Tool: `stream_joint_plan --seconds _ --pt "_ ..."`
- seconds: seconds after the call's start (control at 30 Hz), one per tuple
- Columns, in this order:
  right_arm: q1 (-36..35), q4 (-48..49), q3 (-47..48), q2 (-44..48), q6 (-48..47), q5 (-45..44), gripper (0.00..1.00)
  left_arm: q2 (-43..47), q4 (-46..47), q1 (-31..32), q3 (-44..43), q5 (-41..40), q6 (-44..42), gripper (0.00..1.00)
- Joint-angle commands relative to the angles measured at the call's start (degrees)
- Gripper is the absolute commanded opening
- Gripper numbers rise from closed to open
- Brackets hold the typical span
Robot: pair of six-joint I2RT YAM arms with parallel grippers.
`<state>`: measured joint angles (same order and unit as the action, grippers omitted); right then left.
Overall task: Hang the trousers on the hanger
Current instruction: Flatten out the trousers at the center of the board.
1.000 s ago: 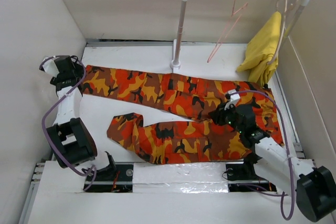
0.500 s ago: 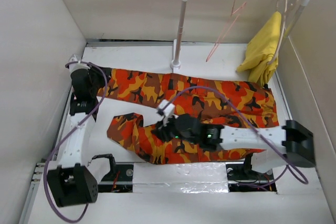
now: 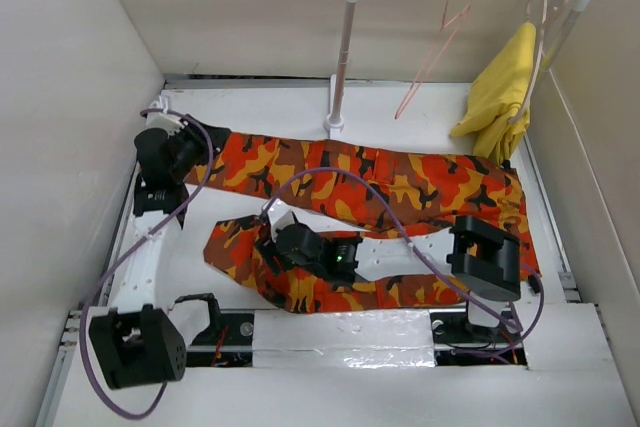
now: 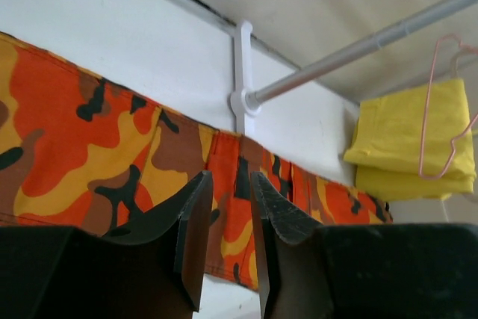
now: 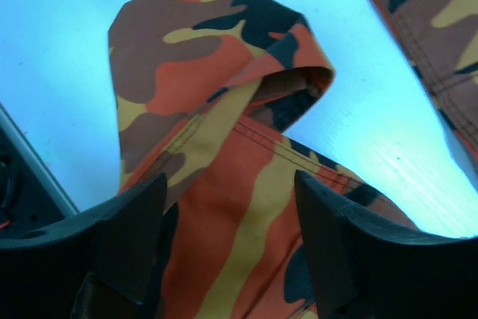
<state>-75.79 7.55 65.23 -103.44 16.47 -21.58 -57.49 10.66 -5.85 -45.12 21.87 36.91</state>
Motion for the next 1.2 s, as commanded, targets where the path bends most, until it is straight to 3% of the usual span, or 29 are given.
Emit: stream_joint_plan --seconds 0.0,0.03,0.07,0.13,0.23,0.4,0.53,0.57,0.6,0.67,0.8,0.93,1.17 --pt "0.12 2.64 -2.46 5.51 1.82 -5.48 0.65 -4.8 -2.19 -0.22 -6.63 10.11 -6.65 0.24" --pt "0.64 3.25 -6.22 7.53 1.38 -6.1 0.5 -6.99 -2.39 -0.22 -7.17 11.69 -7.45 0.22" --pt "0.64 2.74 -7.91 12.33 0.42 -8.02 0.16 -7.8 -2.83 1.0 -8.48 12.05 -7.98 0.15" --pt "2.21 1.25 -12.29 17.72 -1.43 -10.57 0.0 -9.91 -8.79 7.14 -11.72 9.87 -13.15 0.09" --pt "5.91 -2.01 -16.88 29.32 -2.84 -11.64 0.0 -10.44 -15.92 19.41 -16.74 -0.4 -20.28 0.09" --pt "14.6 -4.56 -29.09 50.82 -3.55 -10.77 0.0 -12.55 -23.9 29.47 -19.04 -11.91 -27.23 0.32" --pt "24.09 -3.25 -36.92 62.36 -4.6 -3.57 0.07 -20.0 -32.87 42.56 -21.49 -26.32 -29.61 0.44" --pt "27.59 -2.64 -38.06 63.61 -4.86 -0.42 0.11 -21.24 -34.81 44.93 -22.11 -34.18 -28.83 0.47" --pt "29.19 -2.46 -38.94 64.49 -5.04 1.18 0.13 -22.3 -38.04 48.87 -22.55 -37.74 -28.3 0.54" --pt "32.01 -2.28 -40.97 65.38 -5.66 5.03 0.18 -26.16 -42.27 50.4 -22.73 -43.72 -26.38 0.6" --pt "38.24 -2.01 -42.91 64.94 -6.89 10.15 0.23 -30.48 -48.43 51.11 -20.36 -45.15 -20.58 0.68" --pt "40.98 -2.55 -43.08 65.82 -7.5 15.42 0.24 -34.78 -52.22 50.41 -18.78 -51.13 -15.74 0.72" --pt "41.51 -2.19 -44.05 68.02 -7.5 17.36 0.26 -37.77 -51.7 48.47 -17.28 -51.31 -14.84 0.72"
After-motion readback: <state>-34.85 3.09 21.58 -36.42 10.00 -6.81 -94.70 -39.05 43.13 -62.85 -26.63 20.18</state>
